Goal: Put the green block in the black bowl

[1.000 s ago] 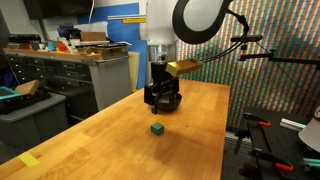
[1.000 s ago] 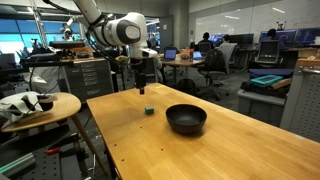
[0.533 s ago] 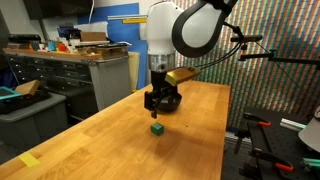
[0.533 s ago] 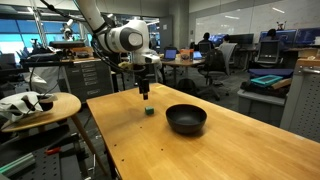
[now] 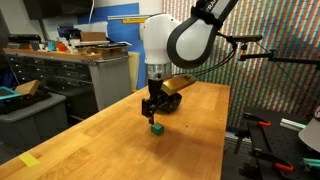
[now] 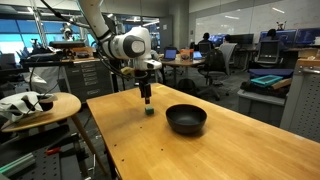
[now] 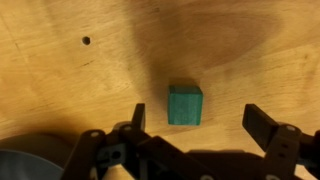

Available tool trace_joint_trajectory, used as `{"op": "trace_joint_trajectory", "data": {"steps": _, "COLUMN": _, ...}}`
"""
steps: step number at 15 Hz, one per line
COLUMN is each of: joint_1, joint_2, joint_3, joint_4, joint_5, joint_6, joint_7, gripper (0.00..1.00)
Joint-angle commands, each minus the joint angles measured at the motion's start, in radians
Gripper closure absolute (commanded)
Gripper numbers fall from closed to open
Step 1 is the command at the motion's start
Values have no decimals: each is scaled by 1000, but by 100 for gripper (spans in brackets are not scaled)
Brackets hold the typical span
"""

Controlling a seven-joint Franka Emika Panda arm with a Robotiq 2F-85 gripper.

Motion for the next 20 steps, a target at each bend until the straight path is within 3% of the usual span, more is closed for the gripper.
{"op": "trace_joint_trajectory", "data": {"steps": 1, "joint_1": 34, "joint_2": 46, "joint_3": -32, "joint_4": 42, "joint_5": -6, "joint_6": 18, "joint_7": 17, "gripper": 0}}
{"op": "trace_joint_trajectory", "data": {"steps": 14, "joint_1": 27, "joint_2": 135, "joint_3": -64, "joint_4": 92, "joint_5": 24, "joint_6": 23, "joint_7": -3, "gripper": 0}}
{"op": "trace_joint_trajectory", "data": {"steps": 16, "joint_1": 27, "joint_2": 136, "joint_3": -61, "joint_4": 96, "joint_5": 31, "joint_6": 19, "joint_7": -6, "gripper": 26}}
{"op": "trace_joint_trajectory", "data": {"steps": 20, "joint_1": 27, "joint_2": 135, "joint_3": -56, "joint_4": 105, "joint_5": 40, "joint_6": 10, "joint_7": -11, "gripper": 58}}
